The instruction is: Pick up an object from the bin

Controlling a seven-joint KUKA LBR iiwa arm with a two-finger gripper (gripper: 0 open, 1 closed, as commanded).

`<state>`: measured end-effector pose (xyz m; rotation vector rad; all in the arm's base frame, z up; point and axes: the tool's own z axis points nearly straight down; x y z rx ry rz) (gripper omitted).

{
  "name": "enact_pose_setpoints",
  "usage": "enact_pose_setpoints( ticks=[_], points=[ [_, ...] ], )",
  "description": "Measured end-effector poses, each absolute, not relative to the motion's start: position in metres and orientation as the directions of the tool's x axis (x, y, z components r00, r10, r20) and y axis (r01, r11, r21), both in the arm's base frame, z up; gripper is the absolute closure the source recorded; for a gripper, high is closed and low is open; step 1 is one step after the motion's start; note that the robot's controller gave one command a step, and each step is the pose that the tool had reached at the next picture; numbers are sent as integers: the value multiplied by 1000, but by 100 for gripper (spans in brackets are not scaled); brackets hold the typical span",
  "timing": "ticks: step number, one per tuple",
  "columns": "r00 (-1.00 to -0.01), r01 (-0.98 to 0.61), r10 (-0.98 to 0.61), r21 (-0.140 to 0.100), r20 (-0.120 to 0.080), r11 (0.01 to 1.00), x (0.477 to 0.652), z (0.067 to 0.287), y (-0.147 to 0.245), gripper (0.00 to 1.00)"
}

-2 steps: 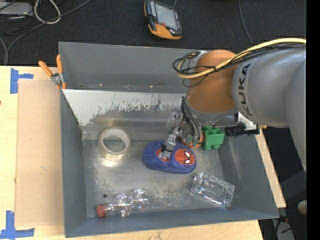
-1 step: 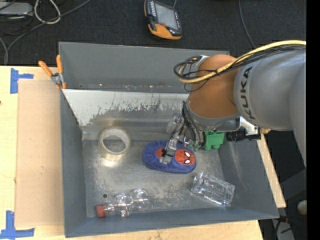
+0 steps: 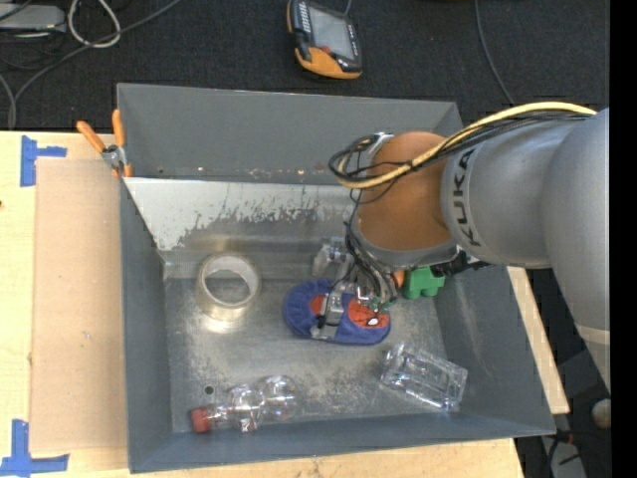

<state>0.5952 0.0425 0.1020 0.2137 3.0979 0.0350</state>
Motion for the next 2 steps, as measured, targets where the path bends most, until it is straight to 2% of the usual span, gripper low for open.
enact_pose_setpoints(
  ticks=[1, 2],
  points=[
    [-990, 135, 135, 25, -35, 991, 573, 101, 40, 100],
    [-990, 135, 136, 26, -35, 990, 573, 101, 40, 100]
  ],
)
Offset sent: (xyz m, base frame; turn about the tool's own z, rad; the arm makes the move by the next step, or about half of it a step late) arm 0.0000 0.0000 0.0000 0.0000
